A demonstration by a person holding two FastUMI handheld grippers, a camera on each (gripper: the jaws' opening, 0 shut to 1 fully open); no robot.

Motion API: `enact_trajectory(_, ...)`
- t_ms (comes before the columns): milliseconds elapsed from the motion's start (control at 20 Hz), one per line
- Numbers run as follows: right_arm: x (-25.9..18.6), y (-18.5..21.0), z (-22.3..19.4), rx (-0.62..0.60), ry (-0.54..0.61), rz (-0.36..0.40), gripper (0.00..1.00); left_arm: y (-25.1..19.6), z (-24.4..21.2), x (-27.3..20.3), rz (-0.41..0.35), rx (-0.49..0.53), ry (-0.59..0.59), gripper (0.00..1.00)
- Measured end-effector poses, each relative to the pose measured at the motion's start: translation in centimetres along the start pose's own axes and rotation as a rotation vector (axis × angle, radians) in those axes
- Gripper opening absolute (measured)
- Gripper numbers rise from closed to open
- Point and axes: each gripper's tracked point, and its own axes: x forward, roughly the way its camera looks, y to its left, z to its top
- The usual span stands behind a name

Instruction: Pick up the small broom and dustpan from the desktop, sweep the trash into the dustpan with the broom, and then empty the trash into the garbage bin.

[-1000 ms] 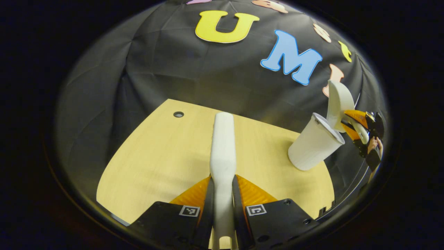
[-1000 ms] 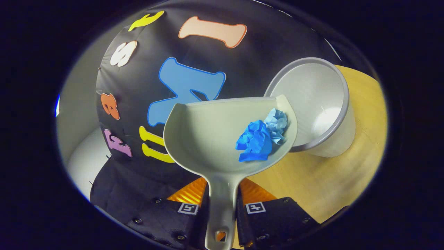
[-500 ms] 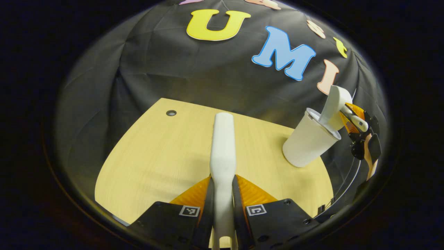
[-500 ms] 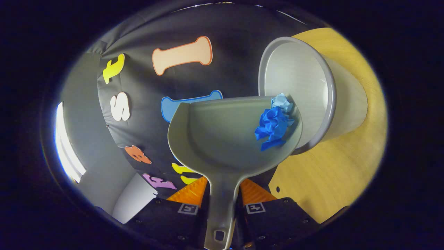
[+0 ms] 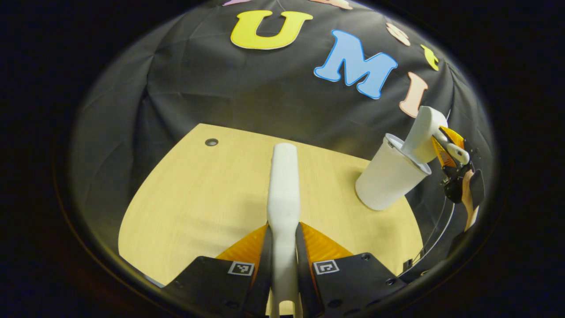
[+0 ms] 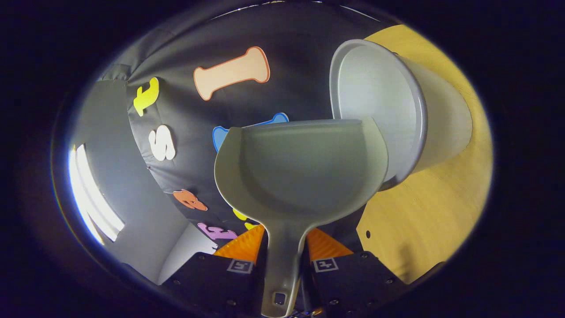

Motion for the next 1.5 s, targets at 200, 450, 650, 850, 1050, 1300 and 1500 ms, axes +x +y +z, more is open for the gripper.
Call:
enact_trajectory(200, 0.9, 0.7, -1.0, -0.185, 0.026, -0.085, 0.35, 0.1, -0.1, -0.1, 0.002, -0.014, 0.001, 0.36)
enact_trajectory(450, 0.2, 0.2, -4.0, -0.455, 0.051, -0.19, 0.35, 1.4, -0.4, -0.5, 0.013, -0.028, -0.003, 0.33)
enact_trajectory(650, 0.2, -0.4, -6.5, -0.62, 0.086, -0.257, 0.35, 2.3, -0.8, -0.5, 0.024, -0.036, -0.001, 0.33)
enact_trajectory(850, 0.5, -2.0, -9.2, -0.733, 0.141, -0.32, 0.35, 3.4, -1.0, -0.3, 0.035, -0.036, 0.0, 0.33)
enact_trajectory(1050, 0.8, -4.2, -11.4, -0.849, 0.187, -0.388, 0.35, 4.4, -1.0, 0.2, 0.056, -0.021, -0.001, 0.33)
enact_trajectory(1300, -0.4, -7.7, -13.5, -1.01, 0.234, -0.499, 0.35, 5.2, -0.9, 1.5, 0.07, 0.014, 0.002, 0.35)
enact_trajectory(1500, -1.2, -11.2, -13.9, -1.096, 0.265, -0.596, 0.35, 5.4, -1.4, 2.9, 0.066, 0.033, 0.017, 0.35)
